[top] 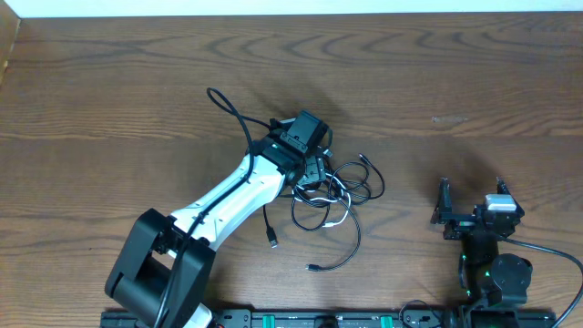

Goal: Untangle cables
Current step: 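Lower the left gripper and grasp the cable bundle center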

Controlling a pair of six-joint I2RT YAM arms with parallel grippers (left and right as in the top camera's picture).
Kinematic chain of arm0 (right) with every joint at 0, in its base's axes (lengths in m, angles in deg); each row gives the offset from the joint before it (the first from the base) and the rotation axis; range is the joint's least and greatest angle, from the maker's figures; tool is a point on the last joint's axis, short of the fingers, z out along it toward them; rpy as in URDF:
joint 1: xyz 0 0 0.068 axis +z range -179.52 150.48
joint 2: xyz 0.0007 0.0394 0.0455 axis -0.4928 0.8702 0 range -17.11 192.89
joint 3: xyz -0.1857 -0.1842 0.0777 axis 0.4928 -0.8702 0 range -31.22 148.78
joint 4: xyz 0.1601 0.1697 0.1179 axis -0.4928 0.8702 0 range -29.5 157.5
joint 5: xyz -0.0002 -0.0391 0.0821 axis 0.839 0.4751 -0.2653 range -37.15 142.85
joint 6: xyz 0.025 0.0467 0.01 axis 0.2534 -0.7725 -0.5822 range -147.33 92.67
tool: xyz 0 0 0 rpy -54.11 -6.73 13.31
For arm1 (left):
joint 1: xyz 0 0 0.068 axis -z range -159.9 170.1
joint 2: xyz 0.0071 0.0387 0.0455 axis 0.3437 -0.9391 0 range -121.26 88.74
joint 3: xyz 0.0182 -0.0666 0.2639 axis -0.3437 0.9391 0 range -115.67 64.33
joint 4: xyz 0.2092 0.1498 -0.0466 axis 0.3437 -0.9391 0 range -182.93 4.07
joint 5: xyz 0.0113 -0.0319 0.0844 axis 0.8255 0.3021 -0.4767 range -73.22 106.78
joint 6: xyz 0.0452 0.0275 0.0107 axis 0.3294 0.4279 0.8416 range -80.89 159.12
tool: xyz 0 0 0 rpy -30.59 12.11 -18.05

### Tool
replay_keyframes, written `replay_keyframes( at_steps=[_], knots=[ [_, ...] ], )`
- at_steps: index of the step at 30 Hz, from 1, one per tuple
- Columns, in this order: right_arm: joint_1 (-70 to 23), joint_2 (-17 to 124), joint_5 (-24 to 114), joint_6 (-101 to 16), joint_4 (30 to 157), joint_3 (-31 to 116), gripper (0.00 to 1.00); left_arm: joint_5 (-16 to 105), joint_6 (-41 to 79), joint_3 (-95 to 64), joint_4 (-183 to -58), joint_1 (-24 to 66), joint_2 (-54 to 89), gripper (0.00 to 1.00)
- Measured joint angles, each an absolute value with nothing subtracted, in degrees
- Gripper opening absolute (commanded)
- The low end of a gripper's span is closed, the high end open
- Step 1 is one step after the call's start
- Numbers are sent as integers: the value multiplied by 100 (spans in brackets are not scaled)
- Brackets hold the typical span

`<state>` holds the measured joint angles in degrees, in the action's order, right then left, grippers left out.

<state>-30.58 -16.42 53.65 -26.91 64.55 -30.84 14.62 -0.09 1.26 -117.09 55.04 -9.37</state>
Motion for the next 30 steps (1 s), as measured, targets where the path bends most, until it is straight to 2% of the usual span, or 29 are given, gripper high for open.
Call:
replay_keyframes(
  at_steps=[6,19,22,30],
  knots=[
    [-3058,-1642,5365,-2691,6455,-3084,99,1445,-9,207,-11700,5504,-943,74],
    [-3058,-1642,5365,-2691,6455,-3084,99,1423,-41,371,-11562,5504,-948,73],
    [-3058,-1642,5365,-2691,6455,-3084,99,1423,-59,371,-11560,5504,-948,68],
    [-3058,-1642,5365,-2691,6455,-3084,99,1379,-157,371,-11556,5508,-992,67]
  ],
)
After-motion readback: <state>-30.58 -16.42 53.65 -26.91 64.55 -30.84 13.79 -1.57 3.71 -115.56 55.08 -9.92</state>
